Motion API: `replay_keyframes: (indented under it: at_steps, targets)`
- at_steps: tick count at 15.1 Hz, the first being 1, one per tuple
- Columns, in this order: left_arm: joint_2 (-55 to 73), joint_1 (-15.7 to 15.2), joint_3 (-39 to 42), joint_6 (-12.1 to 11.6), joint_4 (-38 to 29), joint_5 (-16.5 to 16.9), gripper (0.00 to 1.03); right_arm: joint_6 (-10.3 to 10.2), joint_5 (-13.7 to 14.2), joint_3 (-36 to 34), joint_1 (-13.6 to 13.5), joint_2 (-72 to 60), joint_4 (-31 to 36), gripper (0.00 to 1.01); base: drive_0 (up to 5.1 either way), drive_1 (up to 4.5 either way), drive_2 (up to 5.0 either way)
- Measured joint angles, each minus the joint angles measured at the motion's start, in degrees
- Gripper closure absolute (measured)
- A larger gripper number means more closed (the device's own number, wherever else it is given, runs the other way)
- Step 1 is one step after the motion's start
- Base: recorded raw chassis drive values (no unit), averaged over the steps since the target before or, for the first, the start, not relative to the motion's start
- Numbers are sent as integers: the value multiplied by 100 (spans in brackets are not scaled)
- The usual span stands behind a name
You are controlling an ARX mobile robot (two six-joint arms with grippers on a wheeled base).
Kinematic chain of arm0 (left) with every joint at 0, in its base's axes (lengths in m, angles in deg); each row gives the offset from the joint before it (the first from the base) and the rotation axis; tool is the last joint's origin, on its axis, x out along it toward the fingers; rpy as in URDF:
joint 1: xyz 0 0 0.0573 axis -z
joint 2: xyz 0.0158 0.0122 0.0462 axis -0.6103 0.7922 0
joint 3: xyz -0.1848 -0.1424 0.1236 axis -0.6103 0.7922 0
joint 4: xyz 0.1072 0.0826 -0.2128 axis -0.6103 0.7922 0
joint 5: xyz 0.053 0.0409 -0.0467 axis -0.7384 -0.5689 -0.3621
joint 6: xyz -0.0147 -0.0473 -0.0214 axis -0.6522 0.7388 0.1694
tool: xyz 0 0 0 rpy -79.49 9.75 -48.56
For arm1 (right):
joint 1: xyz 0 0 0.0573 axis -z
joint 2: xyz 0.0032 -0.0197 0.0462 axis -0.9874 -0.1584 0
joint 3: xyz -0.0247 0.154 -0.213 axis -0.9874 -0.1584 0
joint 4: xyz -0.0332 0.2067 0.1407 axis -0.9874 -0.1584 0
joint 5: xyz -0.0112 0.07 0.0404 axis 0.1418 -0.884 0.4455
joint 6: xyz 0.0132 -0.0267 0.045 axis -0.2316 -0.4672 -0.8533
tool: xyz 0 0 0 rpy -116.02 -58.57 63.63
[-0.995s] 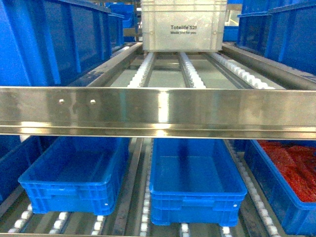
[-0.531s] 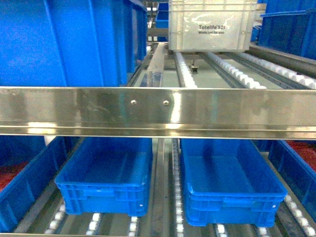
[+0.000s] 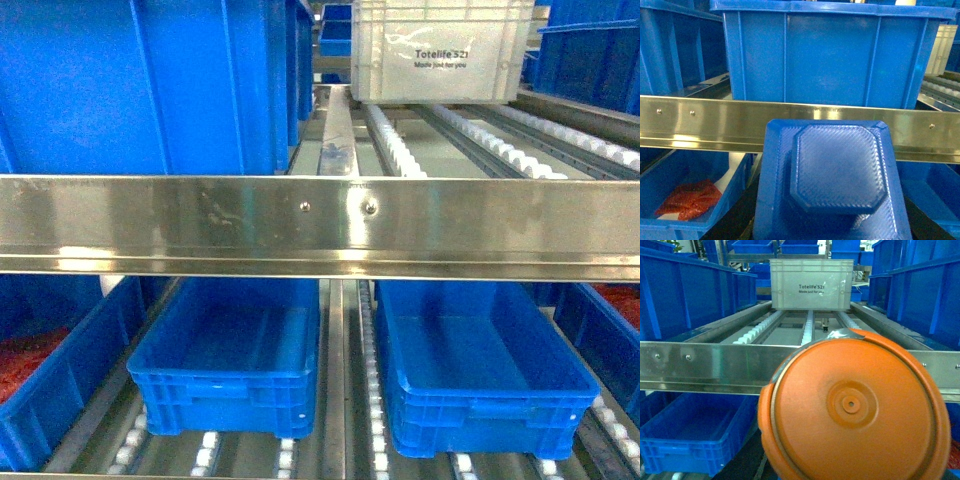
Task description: Sort blue parts and orange caps into right shelf containers
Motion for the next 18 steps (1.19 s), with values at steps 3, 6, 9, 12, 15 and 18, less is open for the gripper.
replay_keyframes:
  at_steps: [3,6,9,12,15,18]
  targets:
    - [0,0,0,0,0,2,61,0,0,0,0,0,0,58,0,0,0]
    - [0,0,0,0,0,2,61,0,0,0,0,0,0,58,0,0,0]
    - [0,0,0,0,-7,0,61,0,0,0,0,0,7,58,0,0,0]
    - [0,0,0,0,-22,2,61,0,0,0,0,0,17,58,0,0,0]
    - [0,0,0,0,-9,0,61,0,15,0,0,0,9,58,0,0,0]
    - [0,0,0,-2,-2,2,61,0,20,0,0,0,7,58,0,0,0]
